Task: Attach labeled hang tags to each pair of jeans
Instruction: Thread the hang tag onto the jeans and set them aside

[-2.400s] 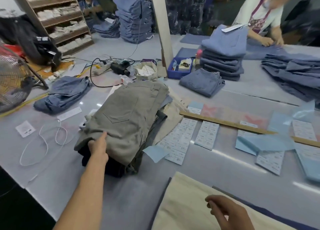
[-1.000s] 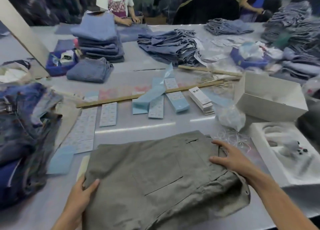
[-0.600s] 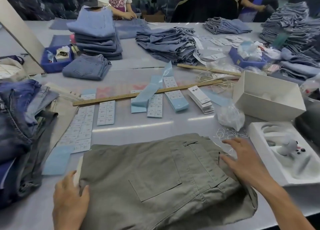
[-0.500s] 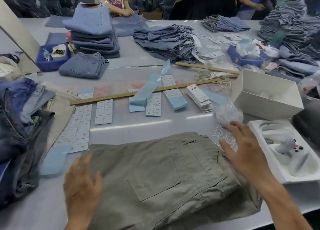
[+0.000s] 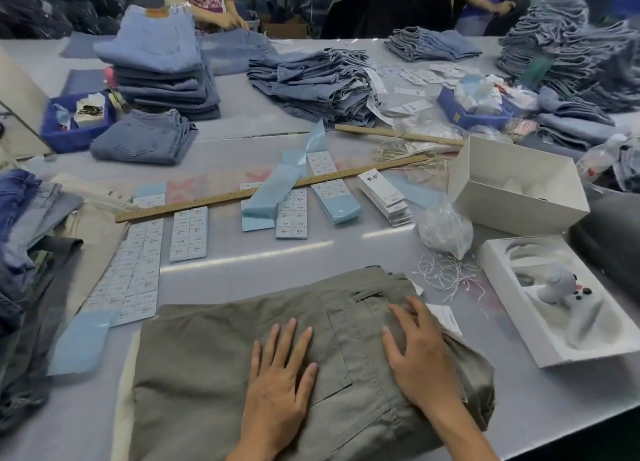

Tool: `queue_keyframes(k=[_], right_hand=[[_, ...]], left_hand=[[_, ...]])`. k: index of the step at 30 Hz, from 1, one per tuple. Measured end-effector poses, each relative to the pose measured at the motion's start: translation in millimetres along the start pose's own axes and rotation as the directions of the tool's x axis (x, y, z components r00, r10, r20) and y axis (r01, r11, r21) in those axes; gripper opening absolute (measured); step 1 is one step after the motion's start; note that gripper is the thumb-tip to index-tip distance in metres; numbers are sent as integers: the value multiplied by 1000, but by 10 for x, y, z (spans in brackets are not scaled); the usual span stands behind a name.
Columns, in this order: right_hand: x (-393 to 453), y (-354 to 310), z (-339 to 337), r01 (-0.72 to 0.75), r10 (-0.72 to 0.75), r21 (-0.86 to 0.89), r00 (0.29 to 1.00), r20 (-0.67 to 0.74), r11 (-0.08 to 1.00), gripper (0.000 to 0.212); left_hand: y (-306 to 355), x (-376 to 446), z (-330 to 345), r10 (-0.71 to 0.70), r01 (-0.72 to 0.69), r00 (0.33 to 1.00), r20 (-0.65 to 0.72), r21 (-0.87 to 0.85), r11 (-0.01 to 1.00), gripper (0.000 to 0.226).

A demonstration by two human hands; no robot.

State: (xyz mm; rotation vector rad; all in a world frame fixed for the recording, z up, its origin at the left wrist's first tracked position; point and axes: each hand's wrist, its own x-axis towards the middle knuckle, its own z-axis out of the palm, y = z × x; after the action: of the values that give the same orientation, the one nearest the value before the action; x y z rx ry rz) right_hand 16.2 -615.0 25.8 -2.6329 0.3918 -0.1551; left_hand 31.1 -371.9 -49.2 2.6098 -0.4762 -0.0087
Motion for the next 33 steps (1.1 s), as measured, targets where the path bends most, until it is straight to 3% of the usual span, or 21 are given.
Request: queue_keyframes(k=[2,4,8,11,14,18,21,24,26,29,31,33], right_hand=[[0,7,16,-74,71,-12,982,-174,997,33],[-4,0,8,-121,107,-56,972,-210,991,30],[42,-88,-144,-142,143,-26,989,39,989,41],[-36,-200,-328,-80,61,205,993,98,975,38],[-289,-351,-407,95,-124,222,985,118,970,31],[-499,-402,-453,229,-236,152,972,25,961,28],[-532,-312,-527,180,-170,208,983,-64,961,23],[-535,-215,-653,40,-7,302,994,-109,953,19],[-514,-163,-733,-59,57,302,998,15,952,18],[-447,-194,-769,-71,3,248,964,266,966,23],[-397,-308,-710,-19,-28,139,944,329,990,36],[-350,-426,-620,23,-24,6,952,305,1000,45]], left_hand=[[60,9,-16,-3,3,1000,10,-24,1000,57],[118,23,-39,-54,55,998,26,-49,997,60],[393,301,-248,-196,207,977,81,-169,964,73],[718,687,-473,-145,152,988,48,-329,932,76],[978,1055,-634,-23,106,982,187,-448,887,86],[1004,1166,-641,123,-1,939,323,-353,936,42],[926,1048,-600,36,64,976,215,-439,896,12],[909,978,-642,-77,119,991,110,-453,883,12],[933,961,-681,-110,137,990,86,-425,895,11],[969,964,-741,-156,179,984,87,-449,876,13],[977,964,-781,-183,213,977,110,-470,857,15],[983,949,-814,-230,271,963,144,-504,820,14]])
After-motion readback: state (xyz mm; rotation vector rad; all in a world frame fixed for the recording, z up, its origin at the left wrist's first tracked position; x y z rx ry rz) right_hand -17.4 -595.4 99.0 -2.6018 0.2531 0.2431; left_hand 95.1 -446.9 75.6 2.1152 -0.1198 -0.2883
